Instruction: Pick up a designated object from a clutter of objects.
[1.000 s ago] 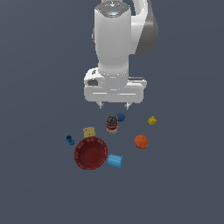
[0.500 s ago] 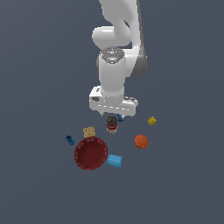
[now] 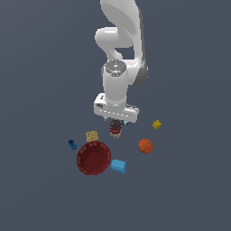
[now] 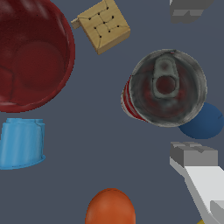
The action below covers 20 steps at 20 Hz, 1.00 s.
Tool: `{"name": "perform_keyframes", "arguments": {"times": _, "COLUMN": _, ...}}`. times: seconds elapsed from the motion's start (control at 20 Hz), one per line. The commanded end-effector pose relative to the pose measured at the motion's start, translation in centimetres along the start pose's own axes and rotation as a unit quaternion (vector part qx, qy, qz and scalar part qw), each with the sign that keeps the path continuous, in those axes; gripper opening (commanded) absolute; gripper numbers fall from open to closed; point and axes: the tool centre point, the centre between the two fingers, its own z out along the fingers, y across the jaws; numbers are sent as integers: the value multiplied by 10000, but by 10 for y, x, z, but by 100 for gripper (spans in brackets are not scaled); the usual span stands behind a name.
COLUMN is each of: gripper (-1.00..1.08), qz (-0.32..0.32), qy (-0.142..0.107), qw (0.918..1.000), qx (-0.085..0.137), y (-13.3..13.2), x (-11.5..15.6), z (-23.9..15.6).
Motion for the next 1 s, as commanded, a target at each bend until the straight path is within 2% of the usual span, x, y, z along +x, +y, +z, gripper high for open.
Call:
{"name": "perform_keyframes", "arguments": {"times": 0.0, "gripper": 100, "qz": 19, "qy": 1, "qw": 10000, "qx": -2, "y": 0, "x": -1, "z": 2}}
{"name": "perform_keyframes", "arguments": {"times": 0.25, "gripper": 100, "qz": 8, "qy": -2, "qw": 10000, "qx": -2, "y": 0, "x": -1, "z": 6}}
{"name": "perform_keyframes", "arguments": {"times": 0.95, "gripper": 100, "qz": 21, "qy": 0, "qw": 10000, "qx": -3, "y": 1, "x": -2, "z": 52}}
